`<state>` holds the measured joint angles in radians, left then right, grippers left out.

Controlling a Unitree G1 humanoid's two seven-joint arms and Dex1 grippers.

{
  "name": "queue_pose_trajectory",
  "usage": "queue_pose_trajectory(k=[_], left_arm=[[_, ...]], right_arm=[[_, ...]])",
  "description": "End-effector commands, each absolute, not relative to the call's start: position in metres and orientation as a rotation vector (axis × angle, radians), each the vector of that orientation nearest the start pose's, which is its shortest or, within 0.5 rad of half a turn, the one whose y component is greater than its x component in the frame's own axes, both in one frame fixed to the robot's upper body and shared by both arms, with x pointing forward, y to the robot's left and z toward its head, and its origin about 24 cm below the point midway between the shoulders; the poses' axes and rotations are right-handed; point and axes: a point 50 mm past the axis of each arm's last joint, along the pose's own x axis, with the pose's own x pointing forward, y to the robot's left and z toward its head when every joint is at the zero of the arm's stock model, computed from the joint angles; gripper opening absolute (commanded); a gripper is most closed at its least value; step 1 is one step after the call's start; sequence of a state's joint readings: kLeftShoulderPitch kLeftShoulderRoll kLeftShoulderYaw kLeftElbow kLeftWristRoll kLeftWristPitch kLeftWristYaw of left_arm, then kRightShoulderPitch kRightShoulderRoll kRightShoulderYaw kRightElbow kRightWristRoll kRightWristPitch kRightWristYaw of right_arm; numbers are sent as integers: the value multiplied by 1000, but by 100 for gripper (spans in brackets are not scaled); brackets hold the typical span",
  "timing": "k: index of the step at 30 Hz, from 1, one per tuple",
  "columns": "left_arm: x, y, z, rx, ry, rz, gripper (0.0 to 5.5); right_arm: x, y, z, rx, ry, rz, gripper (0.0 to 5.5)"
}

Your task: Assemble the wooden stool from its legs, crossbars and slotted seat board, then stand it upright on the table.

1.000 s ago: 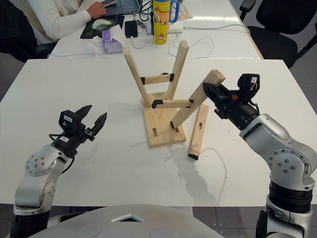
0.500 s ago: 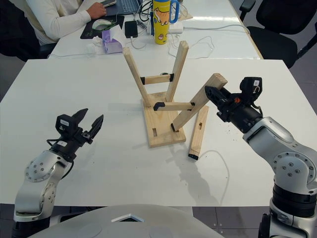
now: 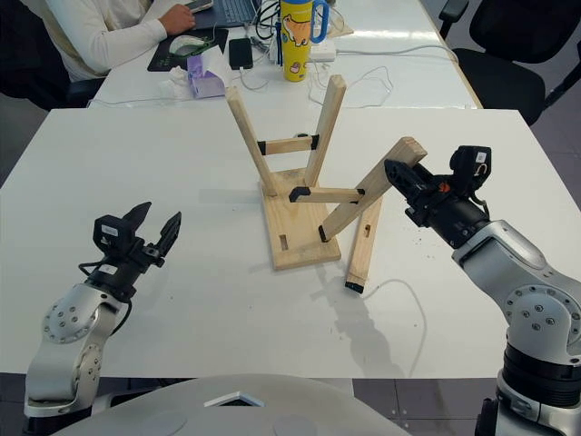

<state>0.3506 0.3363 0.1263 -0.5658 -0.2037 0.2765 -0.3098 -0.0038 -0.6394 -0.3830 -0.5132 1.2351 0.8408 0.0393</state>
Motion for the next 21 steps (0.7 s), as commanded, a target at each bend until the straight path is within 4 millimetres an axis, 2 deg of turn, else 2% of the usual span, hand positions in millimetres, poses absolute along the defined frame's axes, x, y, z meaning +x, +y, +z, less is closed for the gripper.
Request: queue_pose_trajectory(k=[1, 7, 11, 21], left_arm=[[182, 206, 95, 182, 41, -231, 291], [185, 208, 99, 195, 28, -228, 291], [187, 207, 103, 204, 23, -244, 291], [187, 202, 115, 227, 10, -280, 291]], right_arm=[[219, -225, 157, 324, 218, 402, 104], [211, -224, 134, 254, 309, 364, 104], [205, -222, 126, 210, 319, 294, 104], [195, -228, 130, 88, 361, 141, 104]])
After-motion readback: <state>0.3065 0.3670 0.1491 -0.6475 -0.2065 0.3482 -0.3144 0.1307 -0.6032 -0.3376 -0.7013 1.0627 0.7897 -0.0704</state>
